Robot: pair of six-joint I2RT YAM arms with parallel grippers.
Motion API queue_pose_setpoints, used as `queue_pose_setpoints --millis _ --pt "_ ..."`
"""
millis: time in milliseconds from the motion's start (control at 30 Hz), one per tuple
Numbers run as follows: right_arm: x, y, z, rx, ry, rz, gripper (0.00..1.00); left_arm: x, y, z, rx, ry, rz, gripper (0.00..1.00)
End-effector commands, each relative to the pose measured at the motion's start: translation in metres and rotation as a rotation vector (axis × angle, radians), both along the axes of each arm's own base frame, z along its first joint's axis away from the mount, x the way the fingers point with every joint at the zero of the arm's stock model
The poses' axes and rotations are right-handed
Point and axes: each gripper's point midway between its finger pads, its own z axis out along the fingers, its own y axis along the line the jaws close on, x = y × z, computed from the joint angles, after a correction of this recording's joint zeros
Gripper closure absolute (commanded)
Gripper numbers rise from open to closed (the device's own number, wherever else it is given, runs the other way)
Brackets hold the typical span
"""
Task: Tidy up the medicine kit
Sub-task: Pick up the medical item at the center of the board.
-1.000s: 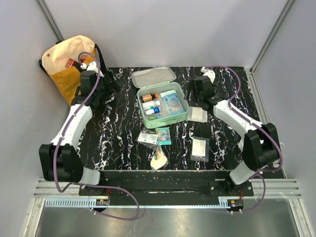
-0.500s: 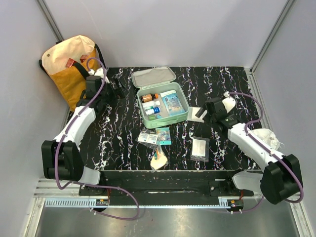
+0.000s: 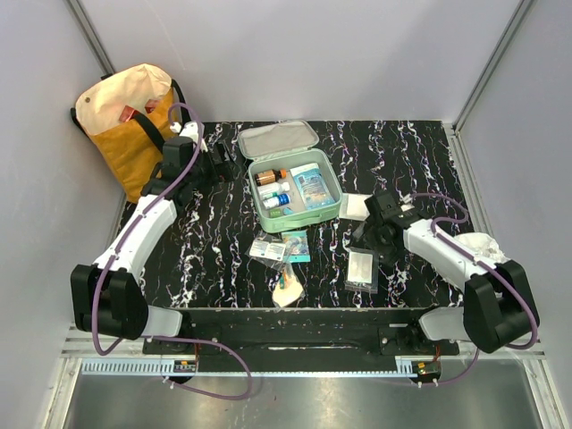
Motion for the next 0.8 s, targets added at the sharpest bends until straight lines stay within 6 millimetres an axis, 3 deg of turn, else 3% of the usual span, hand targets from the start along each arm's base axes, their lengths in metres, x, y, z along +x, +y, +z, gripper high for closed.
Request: queue_pose_setpoints --millis 0,167,533,600,767 --pt "-0.032 -0.001 -0.010 0.034 0.097 -0.050 0.13 0.007 -0.001 0.031 0.004 -0.081 -0.010 0.01" --pt "-0.042 -0.001 -0.022 0.057 0.114 -0.062 0.21 0.008 -0.005 0.027 -0.007 -0.068 -0.026 0.01" --pt "-0.009 0.016 -0.022 0.038 0.115 0.057 0.37 0.008 -0.003 0.029 0.017 -0.073 -0.031 0.01" --pt "0.002 0.016 -0.013 0.011 0.074 0.089 0.37 0.008 -0.001 0.029 0.026 -0.073 -0.025 0.01" --pt "0.062 0.000 0.046 -0.134 -0.215 0.158 0.27 0.008 0.001 0.028 0.039 -0.073 -0.019 0.01"
